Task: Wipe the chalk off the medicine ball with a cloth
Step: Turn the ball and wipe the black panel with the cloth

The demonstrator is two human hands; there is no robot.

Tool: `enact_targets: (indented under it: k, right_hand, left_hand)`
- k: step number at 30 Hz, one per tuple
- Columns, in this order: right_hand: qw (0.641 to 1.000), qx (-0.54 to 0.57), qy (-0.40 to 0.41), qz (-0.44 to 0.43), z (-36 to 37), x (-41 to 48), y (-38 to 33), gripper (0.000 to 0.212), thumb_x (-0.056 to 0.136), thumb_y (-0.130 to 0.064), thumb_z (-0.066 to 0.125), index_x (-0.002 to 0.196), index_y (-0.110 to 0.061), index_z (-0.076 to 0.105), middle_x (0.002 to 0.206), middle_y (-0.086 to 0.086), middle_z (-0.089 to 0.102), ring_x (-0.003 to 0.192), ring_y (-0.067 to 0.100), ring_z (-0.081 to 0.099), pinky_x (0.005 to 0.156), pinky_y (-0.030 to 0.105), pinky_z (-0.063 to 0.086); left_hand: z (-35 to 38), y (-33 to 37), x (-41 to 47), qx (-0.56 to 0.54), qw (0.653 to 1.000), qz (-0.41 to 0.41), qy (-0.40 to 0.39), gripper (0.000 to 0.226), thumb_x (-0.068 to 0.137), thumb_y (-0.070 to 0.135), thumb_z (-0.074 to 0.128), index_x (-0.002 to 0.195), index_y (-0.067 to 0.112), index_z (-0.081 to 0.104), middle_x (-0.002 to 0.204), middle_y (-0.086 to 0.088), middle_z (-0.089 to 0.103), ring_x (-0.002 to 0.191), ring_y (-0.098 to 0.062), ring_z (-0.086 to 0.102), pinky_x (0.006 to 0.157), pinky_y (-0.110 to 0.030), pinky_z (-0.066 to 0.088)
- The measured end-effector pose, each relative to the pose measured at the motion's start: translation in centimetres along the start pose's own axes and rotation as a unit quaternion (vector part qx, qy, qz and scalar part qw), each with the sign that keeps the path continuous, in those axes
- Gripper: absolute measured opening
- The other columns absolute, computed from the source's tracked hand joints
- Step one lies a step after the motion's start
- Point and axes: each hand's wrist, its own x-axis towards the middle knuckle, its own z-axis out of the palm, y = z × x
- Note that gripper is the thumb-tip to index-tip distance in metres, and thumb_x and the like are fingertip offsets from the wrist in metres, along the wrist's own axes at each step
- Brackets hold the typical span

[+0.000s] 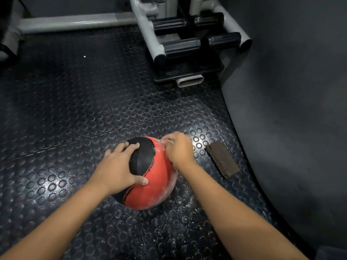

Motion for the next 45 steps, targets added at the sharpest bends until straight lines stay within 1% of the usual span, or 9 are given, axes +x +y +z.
enact_targets:
  k: [4, 8, 13, 16, 24, 30, 38, 41, 45]
  right_hand:
    - [0.998, 0.023, 0.013, -0.060, 0.6, -3.4, -0.4, 0.010, 0.089, -0.026, 0.068, 0.088, -0.029, 0.077, 0.092, -0.008, 0.067, 0.088, 0.020, 0.059, 0.081, 0.034, 0.049]
    - [0.985, -0.002, 0.071, -0.156, 1.1, -6.8, -0.8, 0.018, 0.087, -0.016, 0.067, 0.084, -0.031, 0.078, 0.090, -0.014, 0.067, 0.082, 0.017, 0.052, 0.068, 0.027, 0.039]
    - [0.997, -0.030, 0.046, -0.060, 1.3, 0.0, -0.3, 0.016, 0.088, -0.018, 0.066, 0.084, -0.027, 0.078, 0.092, -0.007, 0.063, 0.086, 0.024, 0.059, 0.066, 0.034, 0.048]
    - [1.000, -0.023, 0.000, -0.013, 0.8, 1.4, -0.3, 0.009, 0.086, -0.023, 0.069, 0.085, -0.023, 0.078, 0.093, -0.005, 0.065, 0.088, 0.021, 0.062, 0.069, 0.029, 0.044]
    - [0.994, -0.041, 0.010, -0.105, 0.1, -3.1, 0.3, 0.008, 0.085, -0.026, 0.072, 0.081, -0.030, 0.078, 0.083, -0.016, 0.060, 0.081, 0.017, 0.059, 0.067, 0.033, 0.050]
    - [0.996, -0.077, -0.034, -0.030, 0.6, 2.2, -1.7, 0.007, 0.083, -0.029, 0.070, 0.084, -0.027, 0.077, 0.094, -0.002, 0.071, 0.091, 0.022, 0.064, 0.070, 0.031, 0.049]
    - [0.999, -0.001, -0.014, -0.049, -1.2, -4.4, -0.1, 0.008, 0.083, -0.034, 0.074, 0.080, -0.028, 0.078, 0.087, -0.013, 0.063, 0.078, 0.009, 0.061, 0.070, 0.030, 0.049]
    - [1.000, -0.008, 0.004, -0.011, -1.0, -1.7, -0.3, 0.011, 0.083, -0.037, 0.072, 0.081, -0.028, 0.078, 0.088, -0.011, 0.064, 0.080, 0.011, 0.061, 0.068, 0.027, 0.045]
    - [0.998, 0.010, -0.032, 0.044, -0.7, 1.8, -1.1, 0.007, 0.082, -0.031, 0.073, 0.078, -0.028, 0.078, 0.090, -0.007, 0.074, 0.089, 0.017, 0.068, 0.077, 0.031, 0.054]
  left_hand:
    - [-0.2, -0.9, -0.2, -0.040, 0.999, -0.007, 0.012, 0.120, 0.050, 0.059, 0.087, 0.151, 0.035, 0.026, 0.154, 0.007, 0.028, 0.136, -0.031, 0.030, 0.111, -0.043, 0.032]
    - [-0.2, -0.9, -0.2, -0.017, 1.000, -0.001, 0.008, 0.119, 0.055, 0.063, 0.083, 0.153, 0.035, 0.021, 0.157, 0.004, 0.023, 0.140, -0.032, 0.026, 0.112, -0.044, 0.032]
    - [0.4, -0.6, -0.3, -0.003, 1.000, -0.002, -0.001, 0.119, 0.057, 0.067, 0.080, 0.153, 0.037, 0.016, 0.159, 0.005, 0.018, 0.141, -0.035, 0.022, 0.113, -0.048, 0.031]
    - [0.4, -0.9, -0.1, -0.014, 1.000, -0.004, 0.001, 0.120, 0.054, 0.067, 0.081, 0.152, 0.039, 0.018, 0.158, 0.007, 0.020, 0.140, -0.033, 0.023, 0.110, -0.050, 0.034]
    - [0.9, -0.4, -0.6, 0.016, 1.000, 0.006, 0.007, 0.119, 0.056, 0.067, 0.080, 0.152, 0.039, 0.015, 0.159, 0.008, 0.017, 0.139, -0.032, 0.024, 0.109, -0.048, 0.037]
    - [1.1, 0.3, -1.2, 0.034, 0.999, 0.007, 0.013, 0.117, 0.060, 0.066, 0.078, 0.153, 0.039, 0.013, 0.160, 0.007, 0.013, 0.140, -0.032, 0.019, 0.107, -0.046, 0.038]
    - [0.6, 0.5, -0.2, 0.031, 0.999, 0.001, 0.021, 0.116, 0.058, 0.070, 0.077, 0.152, 0.041, 0.017, 0.158, 0.008, 0.019, 0.139, -0.030, 0.025, 0.105, -0.045, 0.039]
    - [0.4, 0.7, -0.1, 0.031, 0.999, -0.006, 0.019, 0.115, 0.059, 0.069, 0.077, 0.152, 0.040, 0.016, 0.159, 0.007, 0.019, 0.140, -0.031, 0.024, 0.106, -0.045, 0.036]
    - [0.1, 0.0, 0.3, -0.002, 0.999, -0.027, 0.026, 0.114, 0.057, 0.070, 0.077, 0.152, 0.040, 0.021, 0.157, 0.006, 0.025, 0.138, -0.029, 0.030, 0.106, -0.044, 0.037]
